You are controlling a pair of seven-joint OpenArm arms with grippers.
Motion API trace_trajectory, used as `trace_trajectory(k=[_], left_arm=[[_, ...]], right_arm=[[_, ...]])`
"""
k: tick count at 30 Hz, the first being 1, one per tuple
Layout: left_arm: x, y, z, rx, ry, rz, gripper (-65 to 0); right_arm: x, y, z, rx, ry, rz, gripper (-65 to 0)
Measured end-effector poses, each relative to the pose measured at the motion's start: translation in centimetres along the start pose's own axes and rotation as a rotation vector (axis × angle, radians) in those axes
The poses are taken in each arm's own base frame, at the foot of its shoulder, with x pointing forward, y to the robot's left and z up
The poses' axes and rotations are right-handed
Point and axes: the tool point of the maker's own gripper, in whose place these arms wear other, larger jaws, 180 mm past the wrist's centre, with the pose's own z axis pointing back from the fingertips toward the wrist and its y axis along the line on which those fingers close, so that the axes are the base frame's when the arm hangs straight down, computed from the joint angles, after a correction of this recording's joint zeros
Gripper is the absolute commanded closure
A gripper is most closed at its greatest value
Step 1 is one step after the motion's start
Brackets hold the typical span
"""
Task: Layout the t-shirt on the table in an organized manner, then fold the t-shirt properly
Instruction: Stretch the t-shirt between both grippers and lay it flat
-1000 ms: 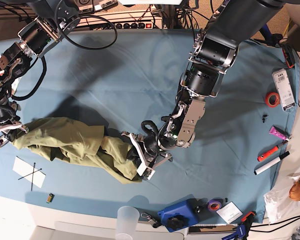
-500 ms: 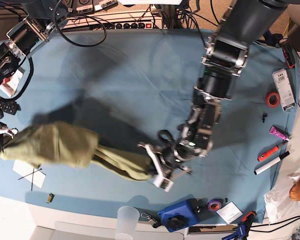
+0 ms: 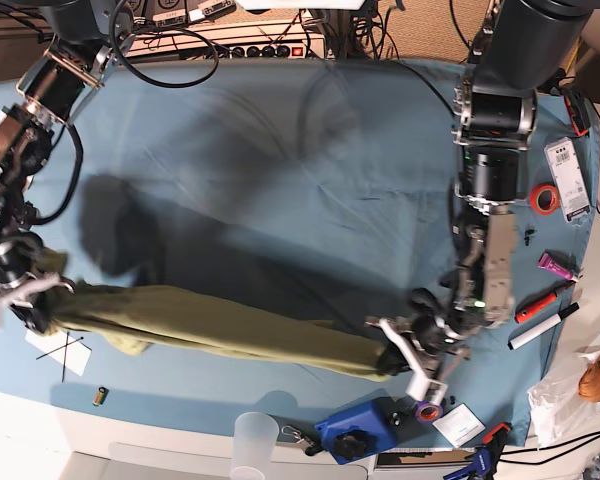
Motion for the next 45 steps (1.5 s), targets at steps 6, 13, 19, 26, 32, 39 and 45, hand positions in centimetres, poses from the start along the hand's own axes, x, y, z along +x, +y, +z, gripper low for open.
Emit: trace_trajectory(k=[6,13,19,26,32,39,45], left_arm=[[2.5,4.2,2.8,0.012,-0.024,0.134,0.0],[5.6,6.3,6.5,-0.007,-0.032,0.199,0.0],[7.1,5.5,8.5,-0.010,0.005,0.185,0.0],[6.8,4.5,9.9,0.005,0.041,0.137,0.0],[3.7,3.4,11.7,0.040,0.087,0.072,0.0],[1.5,2.1,14.2,0.104,0.101,0.017,0.0],[2.5,3.2,17.5,0.182,0.006,0.012,0.0]], right_arm=[[3.6,1.5,-1.2,0.021,-0.063,0.029,0.0],[5.1,1.9,-1.2,0.048,-0.100,0.007,0.0],[5.0,2.6,-1.2,0.085,-0.092,0.007,0.0],[5.2,3.6,-0.7,0.128,-0.082,0.029,0.0],[6.7,4.8,1.9,0.122,-0.143,0.115,0.0],[4.4,5.5,4.8,0.109,-0.128,0.154,0.0],[3.9,4.3,7.6,0.097,-0.181,0.106,0.0]])
